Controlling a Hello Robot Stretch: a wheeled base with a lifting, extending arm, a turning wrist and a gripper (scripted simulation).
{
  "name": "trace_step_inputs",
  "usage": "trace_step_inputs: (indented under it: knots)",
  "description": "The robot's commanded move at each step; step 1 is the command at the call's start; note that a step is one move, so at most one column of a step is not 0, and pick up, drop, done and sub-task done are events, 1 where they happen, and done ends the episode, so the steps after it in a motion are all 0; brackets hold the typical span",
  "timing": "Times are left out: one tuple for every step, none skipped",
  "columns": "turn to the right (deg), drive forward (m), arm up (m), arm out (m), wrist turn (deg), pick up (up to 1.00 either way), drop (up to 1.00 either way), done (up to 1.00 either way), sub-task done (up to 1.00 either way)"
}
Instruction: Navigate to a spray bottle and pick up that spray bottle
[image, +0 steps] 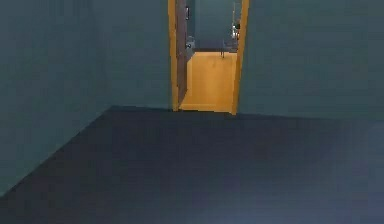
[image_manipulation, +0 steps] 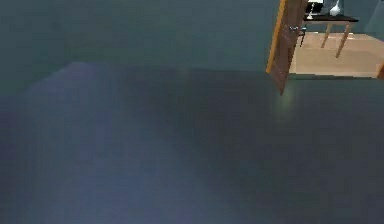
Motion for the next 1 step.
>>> trace_step_inputs:
  knots:
    - [3.0, 0.0, 0.0, 0.0, 0.0, 0.0, 0.0, 0.0, 0.0]
